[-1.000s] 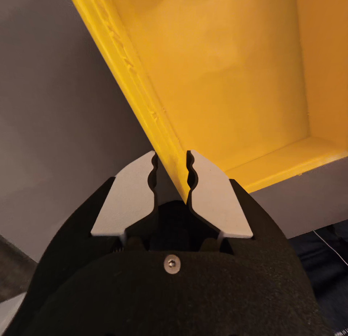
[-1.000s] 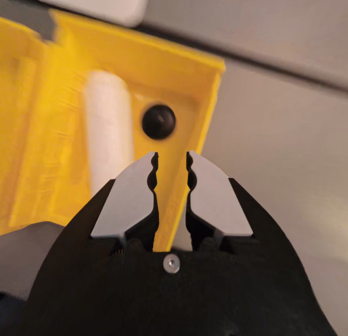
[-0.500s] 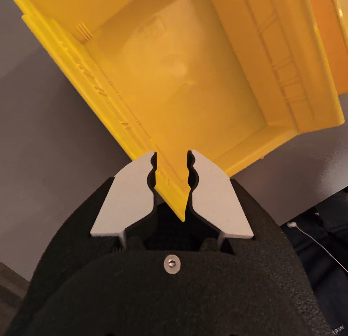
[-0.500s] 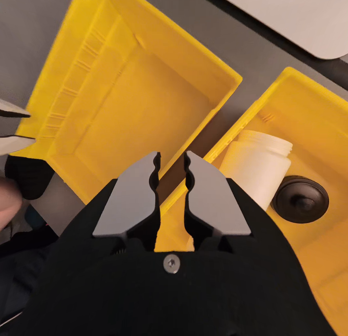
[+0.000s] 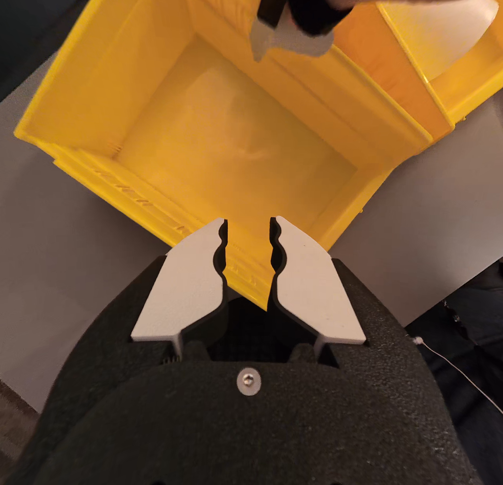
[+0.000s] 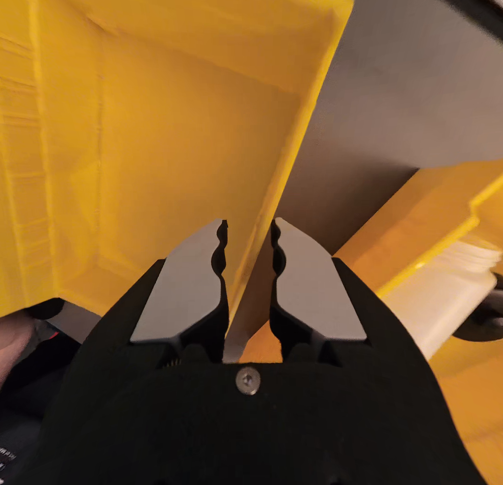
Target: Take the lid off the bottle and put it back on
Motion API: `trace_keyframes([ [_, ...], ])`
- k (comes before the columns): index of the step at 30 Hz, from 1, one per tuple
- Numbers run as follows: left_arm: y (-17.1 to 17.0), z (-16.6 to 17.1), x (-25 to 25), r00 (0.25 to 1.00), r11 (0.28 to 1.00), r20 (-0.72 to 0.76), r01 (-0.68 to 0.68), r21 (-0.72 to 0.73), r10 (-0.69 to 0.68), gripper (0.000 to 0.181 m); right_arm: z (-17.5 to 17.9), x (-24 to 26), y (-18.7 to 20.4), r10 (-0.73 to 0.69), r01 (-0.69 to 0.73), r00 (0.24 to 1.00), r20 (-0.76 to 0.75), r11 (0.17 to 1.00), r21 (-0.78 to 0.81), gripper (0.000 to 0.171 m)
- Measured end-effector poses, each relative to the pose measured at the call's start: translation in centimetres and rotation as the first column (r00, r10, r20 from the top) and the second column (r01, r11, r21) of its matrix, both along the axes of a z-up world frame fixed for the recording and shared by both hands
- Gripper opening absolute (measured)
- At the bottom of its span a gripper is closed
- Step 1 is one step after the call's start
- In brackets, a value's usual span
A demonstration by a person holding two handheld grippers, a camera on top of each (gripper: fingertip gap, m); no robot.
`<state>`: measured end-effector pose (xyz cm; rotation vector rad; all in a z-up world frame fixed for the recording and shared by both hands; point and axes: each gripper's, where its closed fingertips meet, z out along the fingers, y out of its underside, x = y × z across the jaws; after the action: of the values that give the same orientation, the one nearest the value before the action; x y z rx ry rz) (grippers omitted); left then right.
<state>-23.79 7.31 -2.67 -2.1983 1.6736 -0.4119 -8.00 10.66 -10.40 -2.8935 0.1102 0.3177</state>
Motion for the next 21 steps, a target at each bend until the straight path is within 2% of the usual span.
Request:
trace_keyframes([
  [1,0.1,0.2,-0.1,1.0,1.0,0.011,-0.007,0.003,0.006,0.029,-0.9,0.1,-0.2,-0.005,0.006,1.0,0.021,0.999,-0.046,0.03],
  [5,0.6,1.1,-0.2,0.999,1.0,0.048,-0.017,0.016,0.016,0.028,-3.2,0.2,-0.7,0.031,-0.016,0.996,0.088,0.986,-0.163,0.009],
  [8,0.8,2.2,-0.1,0.995,0.999,0.095,-0.021,0.038,0.018,0.027,-2.7,-0.4,-0.1,-0.011,0.019,0.999,0.042,0.981,-0.192,0.006],
  [11,0.9,4.9,0.7,0.972,0.995,0.233,-0.053,0.084,0.032,0.032,-1.6,-0.9,0.1,-0.038,0.044,0.999,0.03,0.964,-0.261,0.006],
  [13,0.6,7.5,1.3,0.932,0.988,0.359,-0.096,0.12,0.047,0.05,-0.1,-0.9,0.2,-0.016,0.032,0.998,0.056,0.954,-0.299,0.006],
  [18,-2.3,13.8,0.5,0.797,0.971,0.604,-0.125,0.204,-0.024,0.061,5.9,-0.6,0.7,-0.036,0.041,0.999,0.024,0.956,-0.29,0.006],
  [21,-4.7,18.6,-0.9,0.624,0.959,0.774,-0.142,0.246,-0.106,0.048,10.4,1.3,0.1,-0.065,0.063,0.998,0.001,0.968,-0.242,0.006],
])
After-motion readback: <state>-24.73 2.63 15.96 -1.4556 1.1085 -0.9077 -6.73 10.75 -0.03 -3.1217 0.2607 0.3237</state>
